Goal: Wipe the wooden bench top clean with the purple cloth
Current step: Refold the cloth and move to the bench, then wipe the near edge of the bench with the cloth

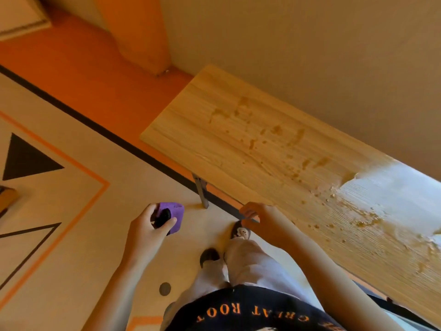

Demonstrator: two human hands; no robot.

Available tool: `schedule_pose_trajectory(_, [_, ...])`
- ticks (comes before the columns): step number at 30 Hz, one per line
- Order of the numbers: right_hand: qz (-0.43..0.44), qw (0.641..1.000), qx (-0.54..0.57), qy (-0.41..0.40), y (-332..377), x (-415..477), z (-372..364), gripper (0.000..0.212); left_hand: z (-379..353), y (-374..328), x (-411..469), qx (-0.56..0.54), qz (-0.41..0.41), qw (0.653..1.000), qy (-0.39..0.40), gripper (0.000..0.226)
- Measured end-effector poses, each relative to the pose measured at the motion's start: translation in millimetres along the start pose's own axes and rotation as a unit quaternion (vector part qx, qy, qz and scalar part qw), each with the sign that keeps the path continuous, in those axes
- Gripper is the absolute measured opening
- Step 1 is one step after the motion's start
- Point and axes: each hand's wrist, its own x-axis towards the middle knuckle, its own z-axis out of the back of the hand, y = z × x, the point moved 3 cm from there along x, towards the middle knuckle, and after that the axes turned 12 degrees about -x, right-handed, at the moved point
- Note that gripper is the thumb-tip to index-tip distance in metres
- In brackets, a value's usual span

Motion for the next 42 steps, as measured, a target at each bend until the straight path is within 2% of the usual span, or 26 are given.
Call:
schedule_pose_trajectory(9, [0.051, 0.998, -0.011, -0.039, 49.9, 111.6, 28.9, 0.030, 19.6, -15.2, 81.9, -0.025, 0.026, 0.999, 0.029, 0.021])
schedule_pose_trajectory(13, [0.084, 0.995, -0.018, -0.045, 85.6, 164.3, 57.7, 0.031, 55.2, -26.3, 139.5, -0.020, 0.038, 0.999, -0.006, 0.019])
schedule_pose_trajectory(17, [0.110, 0.991, -0.049, -0.049, 119.7, 217.4, 77.2, 0.033, 88.3, -42.0, 197.8, -0.020, 0.013, 0.998, -0.062, 0.021])
schedule_pose_trajectory(20, [0.108, 0.991, -0.062, -0.056, 140.9, 252.4, 85.3, 0.034, 103.0, -46.6, 230.3, -0.020, 0.005, 0.997, -0.072, 0.021])
schedule_pose_trajectory(27, [0.030, 0.992, -0.060, -0.104, 180.9, 301.6, 68.8, 0.042, 117.7, -25.7, 283.1, 0.020, 0.026, 0.999, -0.016, 0.019])
schedule_pose_trajectory(32, [-0.087, 0.975, -0.064, -0.194, 200.5, 315.6, 29.2, 0.056, 126.4, -7.3, 311.2, 0.022, 0.040, 0.993, 0.105, 0.014])
schedule_pose_trajectory(35, [-0.134, 0.956, -0.071, -0.251, 205.9, 323.2, 6.4, 0.053, 118.7, -1.6, 328.0, -0.008, 0.059, 0.984, 0.171, 0.015])
schedule_pose_trajectory(38, [-0.146, 0.942, -0.068, -0.295, 205.1, 324.8, -4.3, 0.047, 107.3, 3.6, 341.0, -0.064, 0.107, 0.968, 0.216, 0.017])
schedule_pose_trajectory(42, [-0.145, 0.936, -0.076, -0.312, 200.3, 325.8, -12.3, 0.046, 93.4, 10.6, 359.5, -0.099, 0.152, 0.952, 0.247, 0.012])
